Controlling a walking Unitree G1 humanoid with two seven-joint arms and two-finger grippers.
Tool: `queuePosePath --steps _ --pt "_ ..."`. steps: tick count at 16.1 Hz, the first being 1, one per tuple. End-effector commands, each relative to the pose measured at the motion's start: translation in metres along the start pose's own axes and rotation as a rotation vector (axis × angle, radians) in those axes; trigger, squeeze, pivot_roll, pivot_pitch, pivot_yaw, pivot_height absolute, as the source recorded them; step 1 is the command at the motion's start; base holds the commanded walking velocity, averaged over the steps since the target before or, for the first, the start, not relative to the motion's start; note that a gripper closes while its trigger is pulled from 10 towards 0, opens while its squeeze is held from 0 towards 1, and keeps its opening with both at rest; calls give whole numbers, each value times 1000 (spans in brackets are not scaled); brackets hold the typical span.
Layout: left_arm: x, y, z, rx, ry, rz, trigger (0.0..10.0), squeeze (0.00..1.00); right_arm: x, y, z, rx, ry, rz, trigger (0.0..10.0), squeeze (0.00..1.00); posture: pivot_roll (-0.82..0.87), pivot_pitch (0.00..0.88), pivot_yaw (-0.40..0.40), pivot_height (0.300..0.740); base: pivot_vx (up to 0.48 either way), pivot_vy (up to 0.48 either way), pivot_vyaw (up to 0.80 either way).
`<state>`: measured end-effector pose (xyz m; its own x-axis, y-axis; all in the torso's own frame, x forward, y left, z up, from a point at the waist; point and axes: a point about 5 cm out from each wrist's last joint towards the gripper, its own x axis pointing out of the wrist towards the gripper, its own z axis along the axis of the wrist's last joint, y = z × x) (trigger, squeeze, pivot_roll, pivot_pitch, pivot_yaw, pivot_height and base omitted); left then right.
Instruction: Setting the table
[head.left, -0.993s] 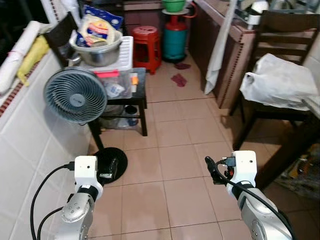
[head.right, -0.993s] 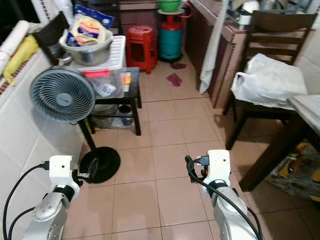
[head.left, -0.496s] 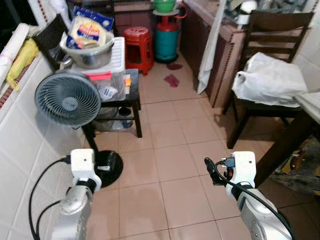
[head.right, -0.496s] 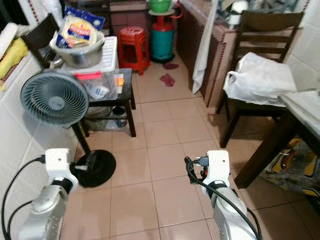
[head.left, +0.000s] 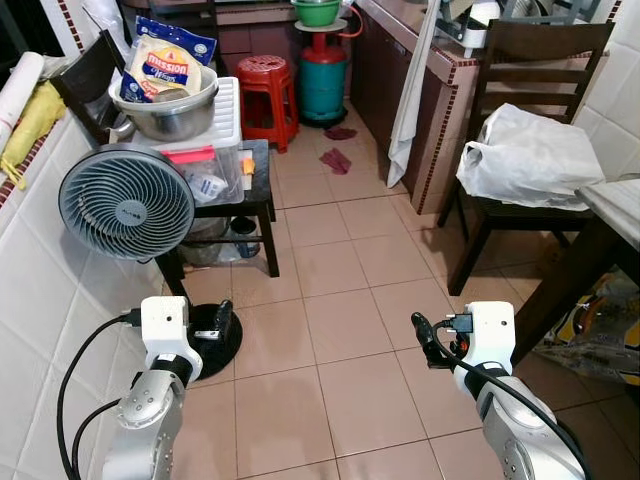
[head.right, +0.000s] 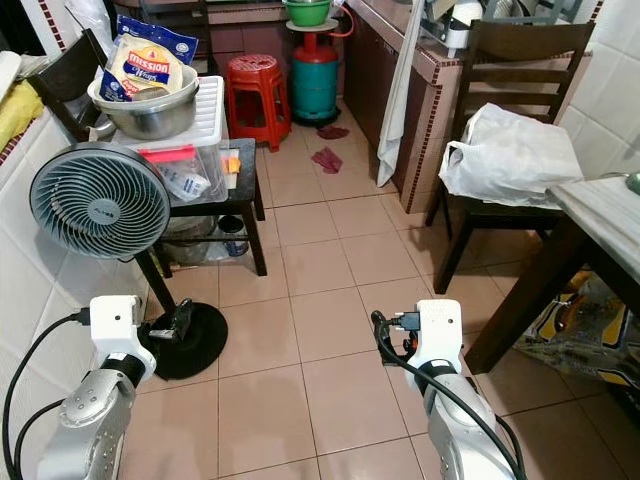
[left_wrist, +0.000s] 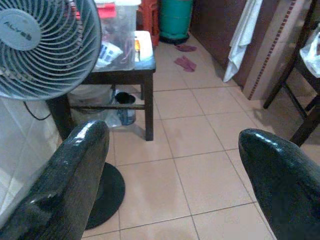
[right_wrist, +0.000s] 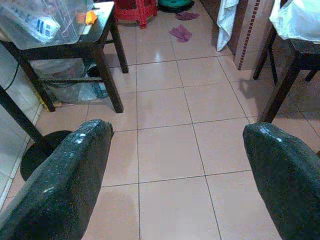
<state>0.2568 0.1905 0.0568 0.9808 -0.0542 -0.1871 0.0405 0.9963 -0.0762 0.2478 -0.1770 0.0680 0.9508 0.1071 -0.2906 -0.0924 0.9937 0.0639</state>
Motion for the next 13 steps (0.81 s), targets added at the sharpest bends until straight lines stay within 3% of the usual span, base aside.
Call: queuePosePath --steps 1,13 --pt "2 0 0 1 4 -11 10000 0 3 -1 7 -1 -27 -9 10000 0 -111 0 45 740 0 0 -744" --pt "13 -2 5 26 1 -58 10000 0 11 -3 19 -7 -72 -20 10000 0 -130 0 68 740 0 0 -714"
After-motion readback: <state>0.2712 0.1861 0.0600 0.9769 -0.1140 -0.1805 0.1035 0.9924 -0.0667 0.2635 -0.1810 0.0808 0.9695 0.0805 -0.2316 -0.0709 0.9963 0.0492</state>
